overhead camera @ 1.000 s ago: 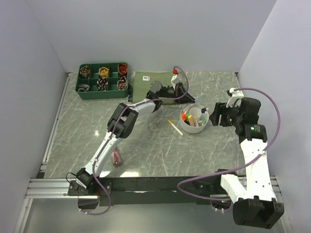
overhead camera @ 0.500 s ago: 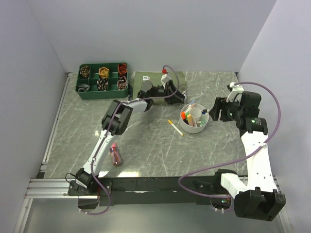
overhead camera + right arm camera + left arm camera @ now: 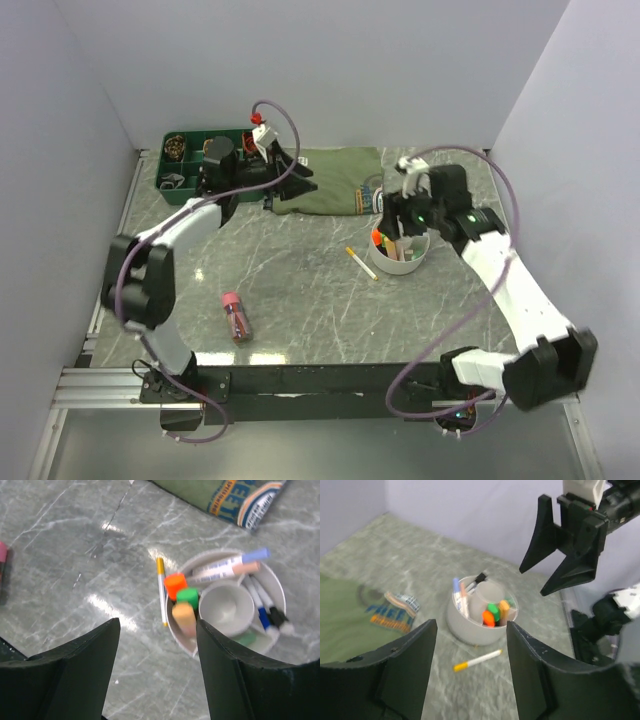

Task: Sort the stationery into containers
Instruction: Pick up the pen from the center of the board.

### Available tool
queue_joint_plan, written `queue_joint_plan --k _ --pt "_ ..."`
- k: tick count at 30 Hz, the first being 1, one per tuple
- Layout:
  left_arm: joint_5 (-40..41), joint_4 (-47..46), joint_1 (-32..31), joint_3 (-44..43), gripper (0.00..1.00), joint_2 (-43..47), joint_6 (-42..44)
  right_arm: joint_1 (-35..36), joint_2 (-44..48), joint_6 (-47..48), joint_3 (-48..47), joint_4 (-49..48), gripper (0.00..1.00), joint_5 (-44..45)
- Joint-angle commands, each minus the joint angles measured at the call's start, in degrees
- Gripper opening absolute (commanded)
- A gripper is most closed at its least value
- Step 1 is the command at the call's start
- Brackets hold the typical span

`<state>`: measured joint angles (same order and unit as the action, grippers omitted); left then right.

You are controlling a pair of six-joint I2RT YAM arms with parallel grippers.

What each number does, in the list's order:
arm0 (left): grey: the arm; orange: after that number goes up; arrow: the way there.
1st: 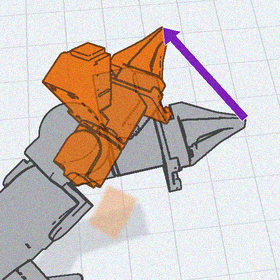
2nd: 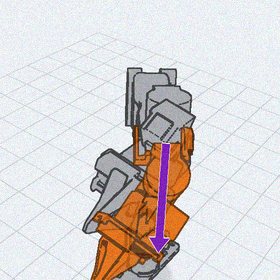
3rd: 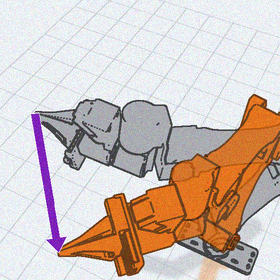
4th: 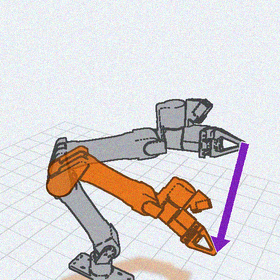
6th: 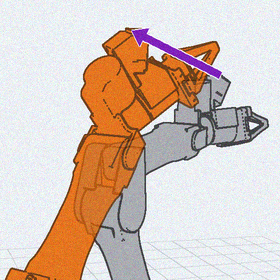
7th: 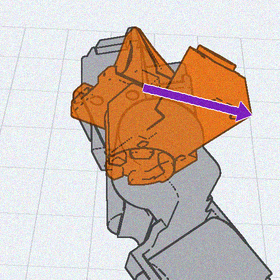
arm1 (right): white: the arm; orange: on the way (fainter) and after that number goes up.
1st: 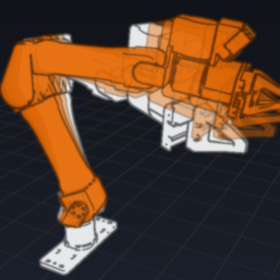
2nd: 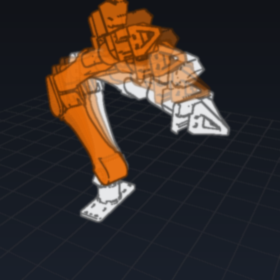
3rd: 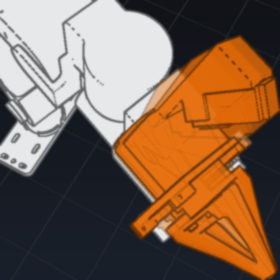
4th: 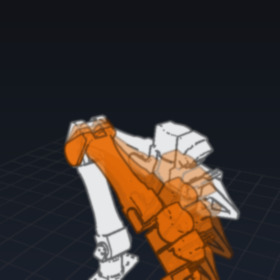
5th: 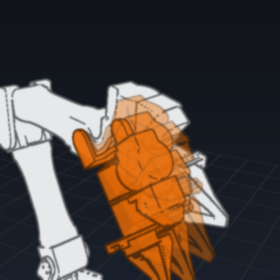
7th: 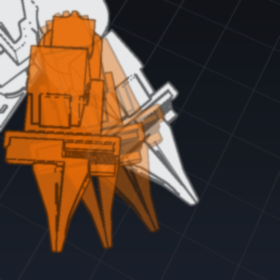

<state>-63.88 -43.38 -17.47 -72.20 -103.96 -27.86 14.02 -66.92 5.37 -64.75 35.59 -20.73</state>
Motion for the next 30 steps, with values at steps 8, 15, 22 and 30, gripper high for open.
queue_joint_plan --k 8,15,22,30 --pt "31.87 65.43 -4.24 8.21 0.67 24.76 43.23 9.26 -28.41 6.05 -29.01 4.12 0.68 8.42" --pt "48.48 62.71 -1.43 14.54 0.72 32.5 23.25 13.48 -38.54 11.15 -33.78 13.7 0.68 12.81" --pt "48.49 58.75 -0.28 20.7 0.75 37.17 18.27 15.6 -45.4 12.92 -35.44 16.88 0.68 17.12" --pt "48.41 57.44 0.42 19.91 0.75 35.32 18.19 16.21 -48.66 14.94 -33.77 16.44 0.66 17.66"
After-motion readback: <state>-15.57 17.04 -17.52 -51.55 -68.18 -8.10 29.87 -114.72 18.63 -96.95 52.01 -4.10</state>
